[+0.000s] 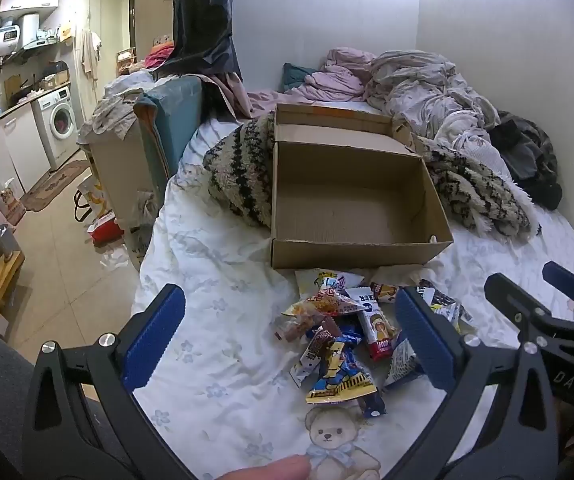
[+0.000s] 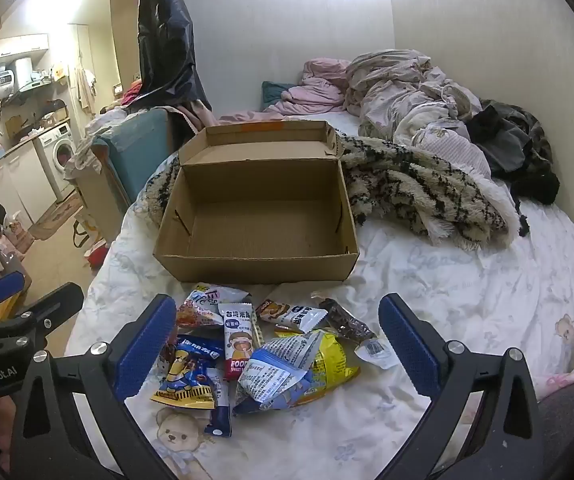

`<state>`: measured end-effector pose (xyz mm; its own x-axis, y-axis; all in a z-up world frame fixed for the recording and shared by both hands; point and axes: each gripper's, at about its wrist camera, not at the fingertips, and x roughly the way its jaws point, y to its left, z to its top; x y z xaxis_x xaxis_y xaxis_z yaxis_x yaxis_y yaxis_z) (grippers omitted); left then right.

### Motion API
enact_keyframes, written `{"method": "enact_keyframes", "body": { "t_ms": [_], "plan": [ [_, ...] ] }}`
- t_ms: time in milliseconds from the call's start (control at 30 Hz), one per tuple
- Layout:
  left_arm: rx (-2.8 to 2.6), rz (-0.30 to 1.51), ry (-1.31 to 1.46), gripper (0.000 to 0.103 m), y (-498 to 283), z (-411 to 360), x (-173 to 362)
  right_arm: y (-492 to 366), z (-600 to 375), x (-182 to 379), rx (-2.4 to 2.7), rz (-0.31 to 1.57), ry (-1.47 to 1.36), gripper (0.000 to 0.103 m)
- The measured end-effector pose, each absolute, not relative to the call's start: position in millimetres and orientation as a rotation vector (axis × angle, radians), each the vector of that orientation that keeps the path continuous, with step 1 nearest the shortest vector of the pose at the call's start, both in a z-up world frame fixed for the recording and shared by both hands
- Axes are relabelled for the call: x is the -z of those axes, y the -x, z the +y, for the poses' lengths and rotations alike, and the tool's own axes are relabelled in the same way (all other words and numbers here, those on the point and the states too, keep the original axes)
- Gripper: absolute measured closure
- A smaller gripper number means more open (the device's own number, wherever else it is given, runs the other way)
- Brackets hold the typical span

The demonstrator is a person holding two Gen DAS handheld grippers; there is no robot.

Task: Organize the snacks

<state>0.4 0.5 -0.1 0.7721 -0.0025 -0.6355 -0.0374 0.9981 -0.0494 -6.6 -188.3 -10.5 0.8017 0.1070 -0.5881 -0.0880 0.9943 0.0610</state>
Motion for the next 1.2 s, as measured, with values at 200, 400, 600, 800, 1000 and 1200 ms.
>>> {"method": "enact_keyframes", "body": {
  "t_ms": [200, 400, 600, 800, 1000, 1200],
  "plan": [
    [-0.023, 0.682, 0.048, 0.0, -0.1, -0.1, -0.1, 6.0, -188.5, 11.1, -0.105, 0.634, -0.037, 0.0],
    [-0.025, 0.678, 0.044, 0.0, 0.1, -0.3, -0.2, 5.7, -187.7, 11.9, -0.109, 0.637, -0.039, 0.0],
    [-0.026, 0.677, 0.042, 0.0, 0.2, -0.4, -0.2, 5.2, -187.3, 12.9, -0.108, 0.64, -0.044, 0.0],
    [-0.025, 0.677, 0.042, 0.0, 0.2, -0.4, -0.2, 5.2, -188.3, 12.9, -0.108, 0.64, -0.046, 0.0],
    [-0.026, 0.676, 0.041, 0.0, 0.0, -0.3, -0.1, 4.9, -189.0, 13.1, -0.107, 0.642, -0.045, 0.0],
    [-0.026, 0.675, 0.041, 0.0, 0.1, -0.4, -0.2, 4.8, -188.9, 13.1, -0.107, 0.643, -0.044, 0.0]
  ]
}}
